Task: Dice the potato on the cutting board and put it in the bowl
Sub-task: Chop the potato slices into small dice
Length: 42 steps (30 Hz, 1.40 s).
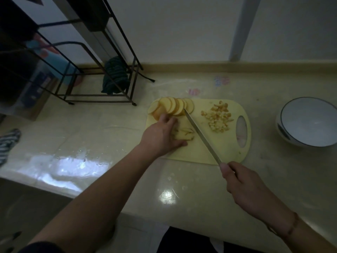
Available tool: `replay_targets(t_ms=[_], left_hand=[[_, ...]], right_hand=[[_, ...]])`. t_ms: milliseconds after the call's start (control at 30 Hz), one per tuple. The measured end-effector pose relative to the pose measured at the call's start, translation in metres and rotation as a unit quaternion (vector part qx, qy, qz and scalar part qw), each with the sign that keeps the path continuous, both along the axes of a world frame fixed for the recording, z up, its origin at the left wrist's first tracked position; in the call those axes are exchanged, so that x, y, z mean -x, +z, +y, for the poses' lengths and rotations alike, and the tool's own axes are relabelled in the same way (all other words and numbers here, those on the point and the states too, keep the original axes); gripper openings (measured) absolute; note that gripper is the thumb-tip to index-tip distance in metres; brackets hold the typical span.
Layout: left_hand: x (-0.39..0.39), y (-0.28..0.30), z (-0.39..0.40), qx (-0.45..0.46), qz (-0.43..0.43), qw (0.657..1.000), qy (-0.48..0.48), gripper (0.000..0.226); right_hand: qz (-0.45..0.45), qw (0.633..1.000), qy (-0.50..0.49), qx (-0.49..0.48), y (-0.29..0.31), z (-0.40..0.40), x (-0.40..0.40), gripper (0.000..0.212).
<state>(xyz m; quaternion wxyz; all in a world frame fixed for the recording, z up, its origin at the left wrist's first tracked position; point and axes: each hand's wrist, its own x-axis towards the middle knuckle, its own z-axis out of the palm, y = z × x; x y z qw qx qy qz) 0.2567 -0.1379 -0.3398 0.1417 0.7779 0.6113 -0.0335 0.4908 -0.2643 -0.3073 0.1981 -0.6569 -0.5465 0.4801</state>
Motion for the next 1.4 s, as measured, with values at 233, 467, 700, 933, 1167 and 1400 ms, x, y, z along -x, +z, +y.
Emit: replay_targets(t_ms=[233,467,700,933,1167,1400], left_hand=[[-0.012,-0.006,-0.003,0.035,-0.129,0.990,0.046,0.066],[-0.018,-0.012,-0.012,0.020,-0.173,0.980,0.100,0.055],[-0.038,-0.017,-0.022,0.011,-0.219,0.969,0.116,0.061],[-0.039,-0.019,-0.029,0.003,-0.206,0.977,0.060,0.059],[-0.029,-0.029,-0.027,-0.172,-0.100,0.976,-0.083,0.043],[-0.029,-0.034,-0.029,-0.155,-0.146,0.974,-0.071,0.039]], right_hand=[[-0.018,0.999,-0.018,-0.036,-0.009,-0.005,0.020,0.039],[-0.008,0.999,-0.026,-0.043,-0.011,-0.003,0.028,0.042],[0.006,1.000,-0.023,-0.005,-0.006,0.008,0.012,0.049],[0.001,1.000,-0.011,0.000,-0.005,0.009,0.003,0.060],[-0.001,1.000,-0.020,-0.005,-0.003,0.005,0.004,0.061],[0.002,1.000,-0.021,0.010,-0.006,0.003,0.008,0.060]])
